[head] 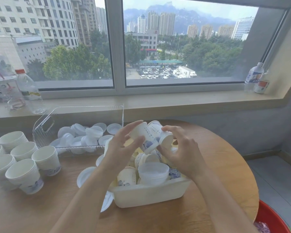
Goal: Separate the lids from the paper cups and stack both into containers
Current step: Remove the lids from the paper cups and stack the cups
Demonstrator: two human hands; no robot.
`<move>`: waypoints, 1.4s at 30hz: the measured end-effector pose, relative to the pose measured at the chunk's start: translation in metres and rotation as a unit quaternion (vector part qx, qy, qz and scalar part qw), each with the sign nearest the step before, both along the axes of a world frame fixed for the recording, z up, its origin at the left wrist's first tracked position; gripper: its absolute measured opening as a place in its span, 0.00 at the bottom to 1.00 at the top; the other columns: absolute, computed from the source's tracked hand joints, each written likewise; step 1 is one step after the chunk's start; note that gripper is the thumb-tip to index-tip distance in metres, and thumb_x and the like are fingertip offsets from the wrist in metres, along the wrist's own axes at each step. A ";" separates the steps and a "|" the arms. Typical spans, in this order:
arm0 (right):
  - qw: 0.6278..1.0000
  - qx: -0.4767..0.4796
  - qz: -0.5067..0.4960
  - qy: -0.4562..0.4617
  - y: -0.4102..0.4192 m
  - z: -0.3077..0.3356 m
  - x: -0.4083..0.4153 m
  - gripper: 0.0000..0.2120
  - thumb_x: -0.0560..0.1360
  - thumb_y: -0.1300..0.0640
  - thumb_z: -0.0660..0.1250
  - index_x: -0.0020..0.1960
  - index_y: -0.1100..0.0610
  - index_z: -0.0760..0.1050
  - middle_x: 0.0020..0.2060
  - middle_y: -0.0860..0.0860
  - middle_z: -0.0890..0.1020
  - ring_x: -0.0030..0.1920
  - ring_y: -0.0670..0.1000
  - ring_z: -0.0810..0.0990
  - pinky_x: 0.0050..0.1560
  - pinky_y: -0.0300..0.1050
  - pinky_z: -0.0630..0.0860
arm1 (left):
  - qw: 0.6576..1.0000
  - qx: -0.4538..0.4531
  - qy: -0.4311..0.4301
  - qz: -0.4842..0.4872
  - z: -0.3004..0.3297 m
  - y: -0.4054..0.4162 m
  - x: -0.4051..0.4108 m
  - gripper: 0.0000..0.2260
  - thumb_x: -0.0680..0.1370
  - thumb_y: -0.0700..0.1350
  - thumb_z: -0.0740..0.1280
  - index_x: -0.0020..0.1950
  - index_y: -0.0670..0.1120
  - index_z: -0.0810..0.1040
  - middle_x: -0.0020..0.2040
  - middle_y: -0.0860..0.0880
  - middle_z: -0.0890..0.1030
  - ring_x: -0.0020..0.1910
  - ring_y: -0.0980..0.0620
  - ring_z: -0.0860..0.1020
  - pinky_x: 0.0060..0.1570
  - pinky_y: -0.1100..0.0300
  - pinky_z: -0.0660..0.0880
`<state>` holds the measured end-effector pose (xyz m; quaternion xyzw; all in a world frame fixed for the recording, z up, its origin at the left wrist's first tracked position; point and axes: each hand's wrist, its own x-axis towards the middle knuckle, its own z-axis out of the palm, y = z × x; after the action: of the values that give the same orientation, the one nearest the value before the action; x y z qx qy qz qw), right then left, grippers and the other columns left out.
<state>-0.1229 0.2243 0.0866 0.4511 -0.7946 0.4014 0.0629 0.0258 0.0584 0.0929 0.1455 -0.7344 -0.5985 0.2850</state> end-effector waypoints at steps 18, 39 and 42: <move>0.954 -0.148 0.103 -0.238 -0.007 0.029 0.025 0.31 0.79 0.55 0.74 0.75 0.37 0.66 0.58 0.46 0.83 0.57 0.42 0.84 0.54 0.38 0.80 | 0.994 -0.109 -0.002 0.028 -0.001 0.012 0.024 0.32 0.74 0.35 0.79 0.74 0.54 0.75 0.58 0.63 0.84 0.59 0.60 0.83 0.57 0.62 0.81; 0.988 0.076 0.124 -0.059 -0.010 0.027 0.031 0.23 0.86 0.54 0.61 0.78 0.37 0.66 0.67 0.25 0.70 0.68 0.23 0.61 0.66 0.20 0.55 | 0.994 -0.069 0.057 0.071 0.002 -0.003 0.036 0.34 0.75 0.43 0.79 0.79 0.58 0.71 0.64 0.59 0.83 0.66 0.60 0.80 0.62 0.63 0.78; 0.988 0.132 0.080 -0.006 -0.012 0.030 0.012 0.22 0.84 0.48 0.65 0.76 0.35 0.70 0.71 0.33 0.73 0.73 0.36 0.66 0.74 0.36 0.62 | 0.989 -0.108 0.031 0.091 -0.003 -0.007 0.041 0.31 0.74 0.45 0.80 0.73 0.61 0.74 0.57 0.63 0.84 0.62 0.61 0.80 0.55 0.72 0.76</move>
<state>-0.1113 0.2127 0.1170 0.5151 -0.8023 0.2997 -0.0344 0.0668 0.0509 0.0896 0.1612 -0.7694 -0.4913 0.3749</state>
